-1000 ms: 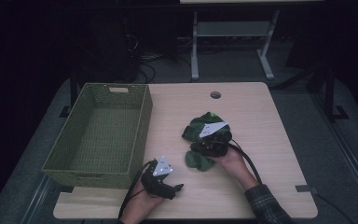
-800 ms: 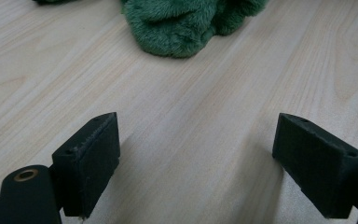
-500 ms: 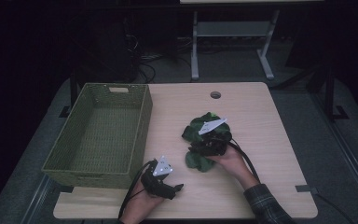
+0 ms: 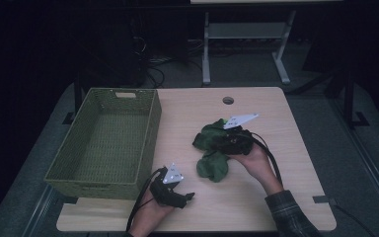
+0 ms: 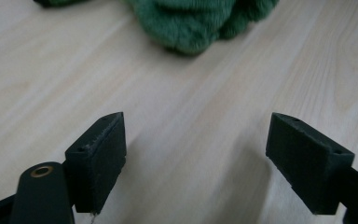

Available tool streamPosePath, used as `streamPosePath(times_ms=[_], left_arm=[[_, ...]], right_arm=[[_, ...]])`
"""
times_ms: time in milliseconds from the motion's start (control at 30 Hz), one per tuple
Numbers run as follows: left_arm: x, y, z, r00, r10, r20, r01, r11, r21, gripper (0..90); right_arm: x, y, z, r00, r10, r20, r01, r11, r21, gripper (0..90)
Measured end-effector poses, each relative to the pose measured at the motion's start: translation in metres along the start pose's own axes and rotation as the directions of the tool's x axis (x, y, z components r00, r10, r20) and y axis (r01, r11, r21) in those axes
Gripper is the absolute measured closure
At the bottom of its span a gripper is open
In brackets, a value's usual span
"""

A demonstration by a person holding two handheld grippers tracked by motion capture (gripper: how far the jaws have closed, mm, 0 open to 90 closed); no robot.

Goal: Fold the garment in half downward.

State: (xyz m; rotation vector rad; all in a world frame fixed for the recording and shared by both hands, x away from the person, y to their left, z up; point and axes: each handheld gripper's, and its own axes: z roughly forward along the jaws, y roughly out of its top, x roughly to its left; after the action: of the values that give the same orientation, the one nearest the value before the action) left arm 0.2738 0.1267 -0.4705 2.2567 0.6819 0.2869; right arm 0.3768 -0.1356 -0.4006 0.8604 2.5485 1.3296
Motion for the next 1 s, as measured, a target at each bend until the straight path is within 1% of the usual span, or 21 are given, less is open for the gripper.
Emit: streamPosePath(times_ms=[67, 100, 133, 167, 233, 300, 333, 467, 500, 600, 700, 733, 767, 800, 833, 867, 933, 1000], left_arm=[[0.002, 0.006, -0.002, 1.0, -0.005, 0.0, 0.005, 0.9999, -0.011, 20.7], [0.003, 0.009, -0.003, 0.9999, -0.016, 0.003, 0.016, 0.9997, -0.016, 21.3], [0.004, 0.012, -0.004, 0.9998, -0.022, 0.001, 0.022, 0.9994, -0.028, 22.2], [0.005, 0.016, -0.006, 0.9997, -0.026, -0.001, 0.026, 0.999, -0.036, 23.3], [0.008, 0.023, -0.008, 0.9993, -0.037, 0.0, 0.037, 0.9979, -0.052, 28.0], [0.013, 0.032, -0.009, 0.9991, -0.042, -0.009, 0.041, 0.9968, -0.069, 32.3], [0.015, 0.036, -0.009, 0.999, -0.041, -0.017, 0.04, 0.9966, -0.073, 34.3], [0.03, 0.054, -0.005, 0.998, -0.052, -0.036, 0.048, 0.9946, -0.092, 38.2], [0.034, 0.058, -0.003, 0.9976, -0.055, -0.043, 0.051, 0.9943, -0.094, 38.7], [0.047, 0.071, 0.004, 0.9952, -0.073, -0.066, 0.066, 0.9926, -0.102, 40.3], [0.063, 0.084, 0.013, 0.9933, -0.083, -0.08, 0.075, 0.9915, -0.106, 43.5], [0.068, 0.088, 0.016, 0.9932, -0.084, -0.08, 0.075, 0.9915, -0.106, 44.9], [0.073, 0.092, 0.02, 0.9933, -0.077, -0.086, 0.068, 0.9919, -0.108, 46.6], [0.078, 0.096, 0.025, 0.9931, -0.082, -0.084, 0.073, 0.9918, -0.105, 48.0], [0.083, 0.1, 0.029, 0.9929, -0.078, -0.09, 0.068, 0.9925, -0.102, 49.0], [0.088, 0.105, 0.034, 0.9923, -0.079, -0.095, 0.07, 0.9925, -0.101, 49.7], [0.096, 0.113, 0.042, 0.9934, -0.073, -0.088, 0.064, 0.9928, -0.101, 51.3], [0.105, 0.121, 0.052, 0.9928, -0.076, -0.092, 0.067, 0.9927, -0.1, 52.9]], right_arm=[[-0.005, -0.005, -0.007, 0.9997, 0.017, 0.017, -0.017, 1.0, -0.006, 63.9], [-0.007, -0.008, -0.01, 0.9992, 0.033, 0.022, -0.033, 0.999, -0.007, 63.5], [-0.009, -0.012, -0.013, 0.9985, 0.038, 0.04, -0.038, 0.999, -0.006, 63.4], [-0.011, -0.015, -0.016, 0.9974, 0.054, 0.049, -0.054, 0.999, -0.006, 63.4], [-0.017, -0.021, -0.022, 0.9945, 0.07, 0.078, -0.07, 0.998, -0.002, 61.8], [-0.023, -0.027, -0.029, 0.9895, 0.097, 0.108, -0.096, 0.995, -0.01, 60.6], [-0.026, -0.03, -0.032, 0.9855, 0.116, 0.124, -0.115, 0.993, -0.013, 60.2], [-0.041, -0.043, -0.043, 0.9708, 0.161, 0.178, -0.16, 0.987, -0.022, 59.2], [-0.044, -0.046, -0.045, 0.9669, 0.17, 0.19, -0.169, 0.985, -0.023, 58.9], [-0.056, -0.052, -0.049, 0.9564, 0.211, 0.202, -0.209, 0.977, -0.032, 58.2], [-0.065, -0.055, -0.05, 0.9499, 0.227, 0.214, -0.224, 0.974, -0.039, 58.2], [-0.068, -0.056, -0.049, 0.9476, 0.232, 0.22, -0.227, 0.973, -0.047, 58.2], [-0.071, -0.056, -0.048, 0.9439, 0.243, 0.223, -0.238, 0.97, -0.052, 58.3], [-0.074, -0.057, -0.046, 0.9421, 0.246, 0.228, -0.24, 0.969, -0.053, 58.2], [-0.077, -0.056, -0.043, 0.9395, 0.253, 0.231, -0.251, 0.967, -0.038, 58.2], [-0.081, -0.055, -0.041, 0.9372, 0.25, 0.244, -0.25, 0.968, -0.031, 58.1], [-0.087, -0.053, -0.036, 0.9332, 0.261, 0.247, -0.262, 0.965, -0.028, 58.2], [-0.092, -0.053, -0.031, 0.9302, 0.262, 0.257, -0.259, 0.965, -0.046, 58.9]])
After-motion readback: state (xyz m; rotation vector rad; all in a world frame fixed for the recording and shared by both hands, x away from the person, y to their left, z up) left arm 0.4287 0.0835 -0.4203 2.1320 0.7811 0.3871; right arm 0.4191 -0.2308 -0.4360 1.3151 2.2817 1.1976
